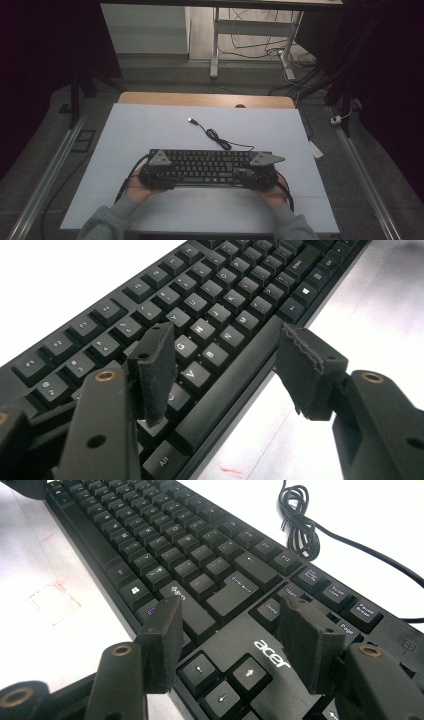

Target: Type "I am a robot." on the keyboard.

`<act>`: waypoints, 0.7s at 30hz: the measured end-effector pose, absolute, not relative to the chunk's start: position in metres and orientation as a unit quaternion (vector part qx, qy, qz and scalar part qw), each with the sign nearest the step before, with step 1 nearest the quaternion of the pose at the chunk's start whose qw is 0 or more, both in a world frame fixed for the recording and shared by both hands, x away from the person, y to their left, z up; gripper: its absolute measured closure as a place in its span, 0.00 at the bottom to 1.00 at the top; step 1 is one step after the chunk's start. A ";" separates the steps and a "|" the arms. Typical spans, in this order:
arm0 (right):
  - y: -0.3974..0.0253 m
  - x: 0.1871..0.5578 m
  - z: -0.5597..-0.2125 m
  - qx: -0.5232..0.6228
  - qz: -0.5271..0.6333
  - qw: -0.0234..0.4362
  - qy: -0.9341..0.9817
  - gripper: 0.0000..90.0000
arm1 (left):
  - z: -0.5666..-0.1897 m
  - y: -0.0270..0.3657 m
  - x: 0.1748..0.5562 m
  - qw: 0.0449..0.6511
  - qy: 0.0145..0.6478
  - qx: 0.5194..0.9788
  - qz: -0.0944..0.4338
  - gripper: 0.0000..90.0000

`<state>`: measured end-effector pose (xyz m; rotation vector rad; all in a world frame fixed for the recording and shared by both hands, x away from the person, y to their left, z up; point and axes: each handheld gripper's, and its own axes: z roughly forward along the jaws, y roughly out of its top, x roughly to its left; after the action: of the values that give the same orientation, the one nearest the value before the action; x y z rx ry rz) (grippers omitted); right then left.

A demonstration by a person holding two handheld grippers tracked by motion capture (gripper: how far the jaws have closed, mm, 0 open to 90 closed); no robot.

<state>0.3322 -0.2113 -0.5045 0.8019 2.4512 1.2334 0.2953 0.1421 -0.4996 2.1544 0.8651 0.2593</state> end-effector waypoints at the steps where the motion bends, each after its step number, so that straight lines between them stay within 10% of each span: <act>1: -0.211 0.332 -0.505 0.278 0.427 0.141 0.849 0.49 | -0.500 0.141 0.295 0.391 0.340 0.849 0.103 0.47; 21: -0.211 0.332 -0.505 0.278 0.425 0.142 0.849 0.49 | -0.511 0.132 0.295 0.360 0.316 0.872 0.097 0.88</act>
<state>0.3324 -0.2110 -0.5052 0.8035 2.4508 1.2276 0.2947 0.1320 -0.5106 2.2483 0.8136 0.2505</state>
